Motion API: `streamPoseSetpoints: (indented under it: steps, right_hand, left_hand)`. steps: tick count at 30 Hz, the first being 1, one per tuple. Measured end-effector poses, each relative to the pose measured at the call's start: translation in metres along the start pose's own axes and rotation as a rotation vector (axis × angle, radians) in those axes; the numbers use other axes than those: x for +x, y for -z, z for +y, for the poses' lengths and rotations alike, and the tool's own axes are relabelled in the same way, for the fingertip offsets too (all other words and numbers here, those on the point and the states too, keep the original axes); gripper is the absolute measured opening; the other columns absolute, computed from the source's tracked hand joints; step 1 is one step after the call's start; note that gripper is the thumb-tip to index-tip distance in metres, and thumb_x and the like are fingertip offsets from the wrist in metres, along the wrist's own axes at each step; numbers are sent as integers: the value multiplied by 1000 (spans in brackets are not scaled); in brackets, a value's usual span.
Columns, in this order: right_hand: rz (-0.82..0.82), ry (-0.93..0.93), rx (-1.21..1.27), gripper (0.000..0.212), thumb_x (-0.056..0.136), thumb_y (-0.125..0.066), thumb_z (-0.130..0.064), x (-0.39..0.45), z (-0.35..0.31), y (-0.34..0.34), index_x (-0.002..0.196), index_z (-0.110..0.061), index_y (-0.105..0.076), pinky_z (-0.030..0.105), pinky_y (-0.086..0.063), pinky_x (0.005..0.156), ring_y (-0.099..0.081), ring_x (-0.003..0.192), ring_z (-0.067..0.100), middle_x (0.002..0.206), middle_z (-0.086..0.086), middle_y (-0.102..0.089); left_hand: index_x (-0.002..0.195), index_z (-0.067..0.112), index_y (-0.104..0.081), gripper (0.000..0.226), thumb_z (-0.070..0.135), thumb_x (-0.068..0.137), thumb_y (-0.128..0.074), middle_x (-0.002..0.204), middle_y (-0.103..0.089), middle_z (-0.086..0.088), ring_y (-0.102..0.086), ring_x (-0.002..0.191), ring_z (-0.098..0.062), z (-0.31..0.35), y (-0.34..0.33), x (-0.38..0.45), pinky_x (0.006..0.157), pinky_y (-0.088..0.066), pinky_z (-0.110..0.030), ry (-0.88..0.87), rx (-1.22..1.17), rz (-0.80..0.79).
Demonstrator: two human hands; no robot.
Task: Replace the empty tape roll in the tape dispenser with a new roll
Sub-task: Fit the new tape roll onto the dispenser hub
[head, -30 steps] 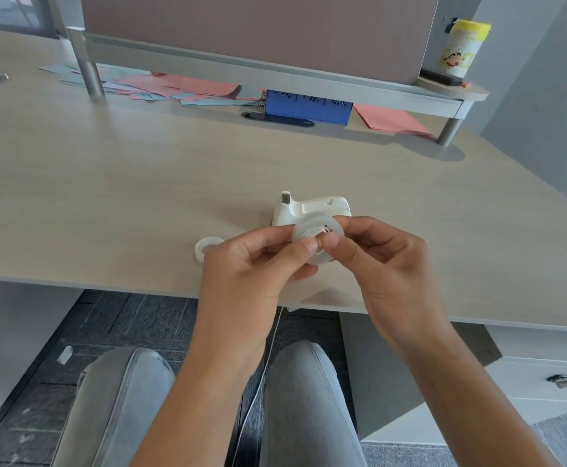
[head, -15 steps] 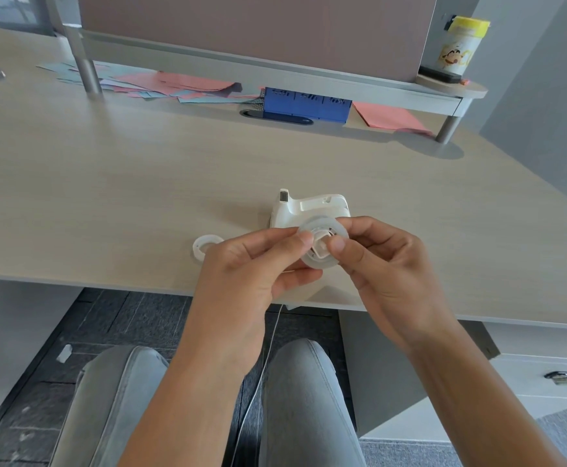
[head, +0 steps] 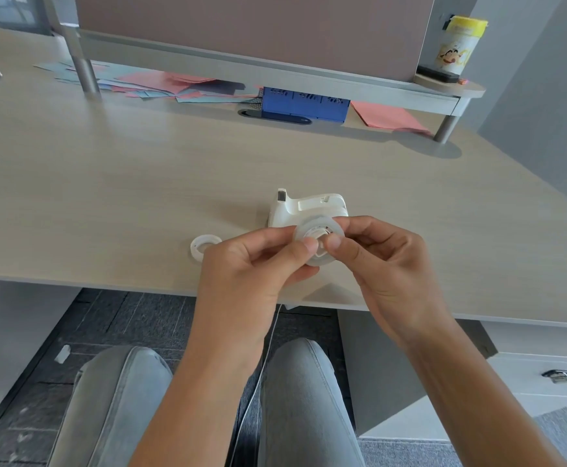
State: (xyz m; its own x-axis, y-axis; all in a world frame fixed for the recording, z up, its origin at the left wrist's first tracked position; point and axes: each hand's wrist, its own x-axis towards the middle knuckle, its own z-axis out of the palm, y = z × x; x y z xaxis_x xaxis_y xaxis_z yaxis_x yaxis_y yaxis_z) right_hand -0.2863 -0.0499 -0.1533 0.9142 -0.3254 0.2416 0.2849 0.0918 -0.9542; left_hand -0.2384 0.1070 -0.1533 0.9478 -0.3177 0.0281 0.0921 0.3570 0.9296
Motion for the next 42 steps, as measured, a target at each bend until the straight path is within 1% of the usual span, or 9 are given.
streamPoseSetpoints:
  steps: [11, 18, 21, 24, 28, 34, 37, 40, 42]
  right_hand:
    - [-7, 28, -17, 20, 74, -84, -24, -2, 2, 4, 92, -16, -84, 29, -58, 90, -76, 91, 20, 93, 7, -83]
    - [-5, 49, -26, 19, 75, -83, -22, -2, 2, 4, 93, -15, -83, 27, -59, 89, -77, 91, 19, 93, 6, -83]
    - [-20, 36, -22, 21, 76, -84, -25, -1, 3, 5, 94, -15, -83, 32, -57, 92, -76, 94, 21, 95, 7, -83]
    - [-53, 15, -7, 29, 75, -87, -33, 0, 4, 7, 97, -15, -83, 38, -55, 97, -73, 98, 24, 98, 8, -82]
    - [-72, -11, 11, 35, 71, -90, -40, 2, 3, 8, 96, -17, -84, 37, -55, 98, -74, 98, 23, 98, 6, -82]
    - [-76, -8, 13, 38, 71, -91, -38, 3, 5, 10, 98, -13, -83, 39, -54, 99, -73, 100, 26, 99, 9, -82]
    - [-77, -22, 26, 31, 72, -88, -32, 2, 5, 10, 96, -14, -83, 37, -55, 97, -74, 99, 25, 99, 9, -82]
    - [-17, -14, -11, 29, 74, -87, -28, 1, 6, 7, 98, -12, -83, 36, -56, 95, -75, 97, 24, 98, 10, -82]
    - [130, 29, -119, 32, 76, -86, -25, -1, 6, 4, 102, -10, -80, 28, -58, 87, -74, 92, 19, 99, 11, -82]
  left_hand:
    - [91, 9, -86, 11, 6, 83, -79, 88, -86, -10, -81, 88, -24, 2, -2, 0, 87, -66, -40, 55, -19, -12]
    - [84, 11, -86, 10, 4, 81, -78, 84, -85, -8, -81, 82, -19, 4, -2, -1, 79, -67, -33, 73, -48, -31]
    - [86, 9, -86, 10, 4, 81, -78, 86, -85, -10, -81, 83, -20, 4, -1, 0, 79, -67, -33, 79, -49, -41]
    - [84, 9, -86, 14, 13, 71, -81, 85, -85, -11, -81, 82, -21, 5, 1, 1, 77, -67, -32, 81, -63, -60]
    - [86, 8, -86, 24, 18, 64, -81, 88, -85, -12, -81, 83, -20, 5, 2, 1, 77, -66, -33, 84, -64, -80]
    - [84, 6, -85, 24, 16, 63, -81, 89, -85, -14, -82, 81, -20, 6, 4, 3, 73, -66, -30, 122, -96, -110]
    - [85, 6, -86, 23, 16, 65, -80, 90, -85, -14, -82, 82, -20, 6, 4, 3, 76, -67, -32, 125, -94, -106]
    - [86, 10, -86, 15, 13, 72, -82, 89, -86, -12, -82, 85, -22, 3, 0, 2, 84, -67, -38, 69, -59, -52]
    - [87, 15, -86, 12, 8, 78, -84, 88, -86, -9, -82, 86, -21, 1, -4, 1, 91, -65, -44, -3, -12, 17]
